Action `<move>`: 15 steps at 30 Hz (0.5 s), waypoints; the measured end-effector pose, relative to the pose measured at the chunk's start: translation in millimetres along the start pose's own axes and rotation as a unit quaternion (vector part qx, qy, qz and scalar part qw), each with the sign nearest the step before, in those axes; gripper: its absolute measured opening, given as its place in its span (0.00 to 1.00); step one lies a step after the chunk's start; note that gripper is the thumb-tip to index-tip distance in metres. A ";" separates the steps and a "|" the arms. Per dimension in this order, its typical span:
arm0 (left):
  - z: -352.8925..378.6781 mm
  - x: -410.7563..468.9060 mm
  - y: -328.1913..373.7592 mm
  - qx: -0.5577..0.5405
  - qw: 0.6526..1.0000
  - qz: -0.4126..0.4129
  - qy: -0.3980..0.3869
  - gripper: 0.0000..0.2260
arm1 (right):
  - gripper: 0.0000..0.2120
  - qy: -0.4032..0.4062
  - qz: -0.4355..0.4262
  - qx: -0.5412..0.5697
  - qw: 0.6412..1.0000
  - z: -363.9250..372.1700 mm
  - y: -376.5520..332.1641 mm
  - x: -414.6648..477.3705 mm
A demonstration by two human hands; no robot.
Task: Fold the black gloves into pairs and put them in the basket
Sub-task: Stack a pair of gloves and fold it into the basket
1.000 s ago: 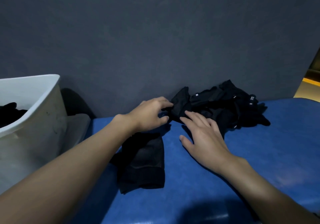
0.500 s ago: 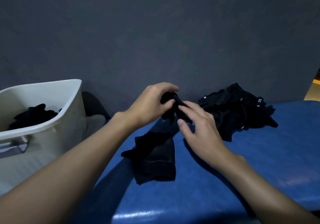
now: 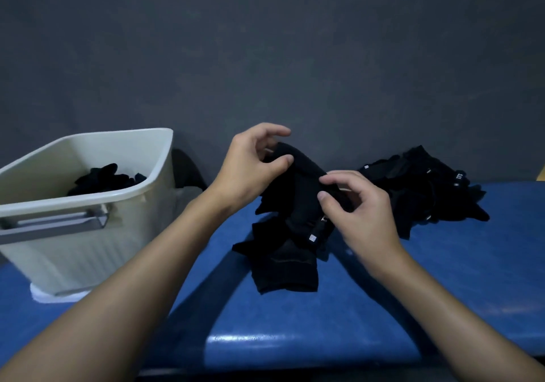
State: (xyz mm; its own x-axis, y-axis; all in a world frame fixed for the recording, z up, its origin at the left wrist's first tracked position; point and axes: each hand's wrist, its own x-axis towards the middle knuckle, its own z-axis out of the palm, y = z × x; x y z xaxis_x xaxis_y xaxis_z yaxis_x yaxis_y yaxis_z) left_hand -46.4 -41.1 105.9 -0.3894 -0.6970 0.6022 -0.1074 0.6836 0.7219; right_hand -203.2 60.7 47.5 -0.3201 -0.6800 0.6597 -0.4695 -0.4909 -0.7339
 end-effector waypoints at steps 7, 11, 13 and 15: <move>-8.5 -6.1 17.3 -0.021 0.998 0.006 -0.060 0.15 | 0.15 -0.071 -0.002 0.006 0.997 9.9 -10.8 -5.7; -13.4 -11.2 19.8 -0.043 0.995 -0.027 -0.089 0.16 | 0.17 -0.053 0.013 0.024 0.998 15.1 -13.6 -5.0; -18.2 -15.5 16.4 -0.048 0.993 -0.051 -0.096 0.19 | 0.18 -0.038 0.042 0.062 0.996 16.6 -14.6 -3.7; -24.3 -21.0 10.9 -0.039 0.991 -0.076 -0.104 0.25 | 0.19 -0.019 0.090 0.122 0.988 16.3 -16.8 -1.9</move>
State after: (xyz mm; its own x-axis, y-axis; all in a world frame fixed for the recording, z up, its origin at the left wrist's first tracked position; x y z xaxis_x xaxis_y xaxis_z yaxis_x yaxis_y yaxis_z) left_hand -17.2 -24.2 109.4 -0.5551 -0.7258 0.4062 -0.1115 0.5489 0.8285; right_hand -181.3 61.3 56.0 -0.3462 -0.7864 0.5116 -0.1933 -0.4738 -0.8592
